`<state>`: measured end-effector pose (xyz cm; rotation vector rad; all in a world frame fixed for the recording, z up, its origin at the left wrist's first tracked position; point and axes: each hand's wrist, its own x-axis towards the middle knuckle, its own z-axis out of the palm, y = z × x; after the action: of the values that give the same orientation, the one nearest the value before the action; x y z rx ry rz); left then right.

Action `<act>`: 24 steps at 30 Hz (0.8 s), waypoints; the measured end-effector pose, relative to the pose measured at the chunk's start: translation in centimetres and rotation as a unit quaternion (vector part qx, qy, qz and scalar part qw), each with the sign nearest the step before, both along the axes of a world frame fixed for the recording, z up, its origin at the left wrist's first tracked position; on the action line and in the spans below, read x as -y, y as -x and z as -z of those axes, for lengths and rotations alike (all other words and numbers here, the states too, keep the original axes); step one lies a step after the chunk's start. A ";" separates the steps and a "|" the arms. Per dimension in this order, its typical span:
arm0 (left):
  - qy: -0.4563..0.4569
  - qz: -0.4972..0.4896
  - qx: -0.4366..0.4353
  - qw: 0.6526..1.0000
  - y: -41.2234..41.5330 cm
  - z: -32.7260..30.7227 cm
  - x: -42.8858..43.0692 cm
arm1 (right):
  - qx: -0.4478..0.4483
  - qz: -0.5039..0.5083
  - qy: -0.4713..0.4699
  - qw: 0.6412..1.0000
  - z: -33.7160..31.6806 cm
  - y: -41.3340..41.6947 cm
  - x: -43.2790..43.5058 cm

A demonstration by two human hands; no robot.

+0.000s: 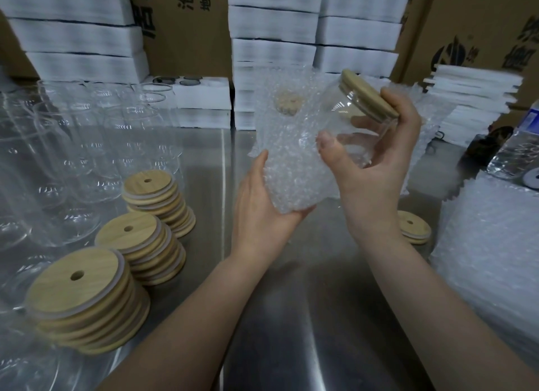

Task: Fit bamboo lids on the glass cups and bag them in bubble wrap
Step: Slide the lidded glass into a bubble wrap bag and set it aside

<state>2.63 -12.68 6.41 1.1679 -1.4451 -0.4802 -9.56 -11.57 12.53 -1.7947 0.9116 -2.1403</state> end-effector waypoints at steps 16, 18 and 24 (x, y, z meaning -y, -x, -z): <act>0.038 -0.010 -0.049 0.998 0.6 -0.4 -1.2 | -0.083 0.002 -0.025 0.996 1.3 -1.2 -0.1; 0.040 -0.012 -0.049 0.998 0.5 -0.4 -1.1 | -0.089 -0.002 -0.032 0.996 1.5 -1.4 -0.2; 0.041 -0.018 -0.067 0.997 0.4 -0.5 -1.4 | -0.103 -0.021 -0.067 0.992 1.6 -1.7 -0.2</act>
<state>2.21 -11.28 6.92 1.0740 -1.3138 -0.4623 -7.90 -11.33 10.90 -1.9746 1.0283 -1.8463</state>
